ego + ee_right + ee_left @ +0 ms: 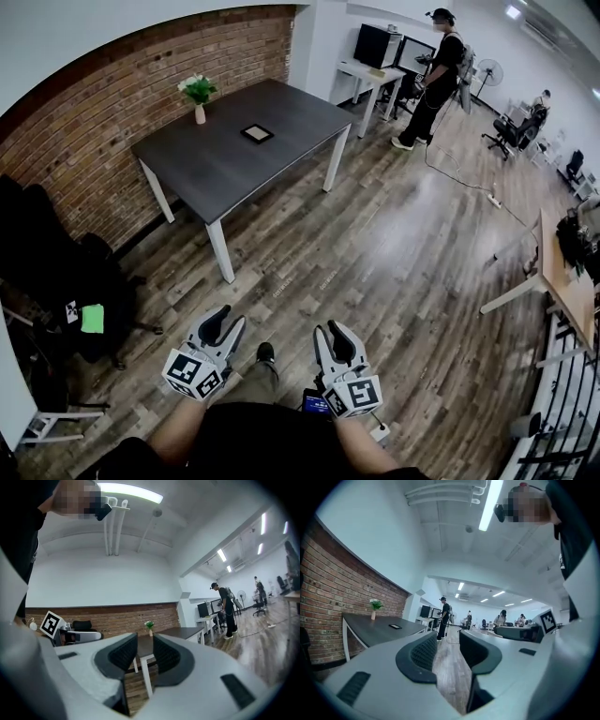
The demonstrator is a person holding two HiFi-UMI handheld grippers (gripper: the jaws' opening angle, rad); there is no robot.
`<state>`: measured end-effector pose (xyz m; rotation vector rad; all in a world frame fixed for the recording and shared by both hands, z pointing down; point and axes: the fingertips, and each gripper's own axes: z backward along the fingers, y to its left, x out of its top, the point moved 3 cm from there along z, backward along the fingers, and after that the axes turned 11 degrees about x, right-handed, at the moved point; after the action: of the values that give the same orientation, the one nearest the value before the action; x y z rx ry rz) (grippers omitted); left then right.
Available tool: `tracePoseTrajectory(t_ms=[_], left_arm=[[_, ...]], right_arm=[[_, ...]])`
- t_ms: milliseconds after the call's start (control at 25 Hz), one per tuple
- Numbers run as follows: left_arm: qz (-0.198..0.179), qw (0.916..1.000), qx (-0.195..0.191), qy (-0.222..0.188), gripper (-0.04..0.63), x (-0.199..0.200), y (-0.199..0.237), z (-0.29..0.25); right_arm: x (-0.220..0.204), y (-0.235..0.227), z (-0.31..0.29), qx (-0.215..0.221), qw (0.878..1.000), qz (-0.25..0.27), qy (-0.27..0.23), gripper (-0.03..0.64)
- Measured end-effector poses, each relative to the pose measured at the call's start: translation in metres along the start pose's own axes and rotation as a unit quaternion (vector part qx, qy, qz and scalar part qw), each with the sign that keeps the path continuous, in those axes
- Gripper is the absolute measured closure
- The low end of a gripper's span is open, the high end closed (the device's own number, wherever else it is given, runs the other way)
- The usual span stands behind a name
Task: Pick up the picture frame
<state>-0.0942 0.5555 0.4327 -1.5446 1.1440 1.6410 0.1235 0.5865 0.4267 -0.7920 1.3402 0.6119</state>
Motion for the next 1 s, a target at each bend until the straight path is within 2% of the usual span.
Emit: tracePoseTrajectory(t_ms=[400,720,1000], left_arm=[[0.022,0.9997,0.005,0.005,0.463,0.012,0.062,-0.113],[0.020,0.9996,-0.012,-0.016,0.462,0.051,0.105,-0.224],[0.029,0.9994,-0.016,-0.005,0.462,0.051,0.144,-0.293]], right_arm=[[0.010,-0.074,-0.105,0.009,1.000,-0.001,0.020,0.509],[0.042,-0.142,-0.195,0.004,0.999,0.025,0.021,0.509],[0.035,-0.187,-0.252,-0.002,0.999,0.017,0.037,0.509]])
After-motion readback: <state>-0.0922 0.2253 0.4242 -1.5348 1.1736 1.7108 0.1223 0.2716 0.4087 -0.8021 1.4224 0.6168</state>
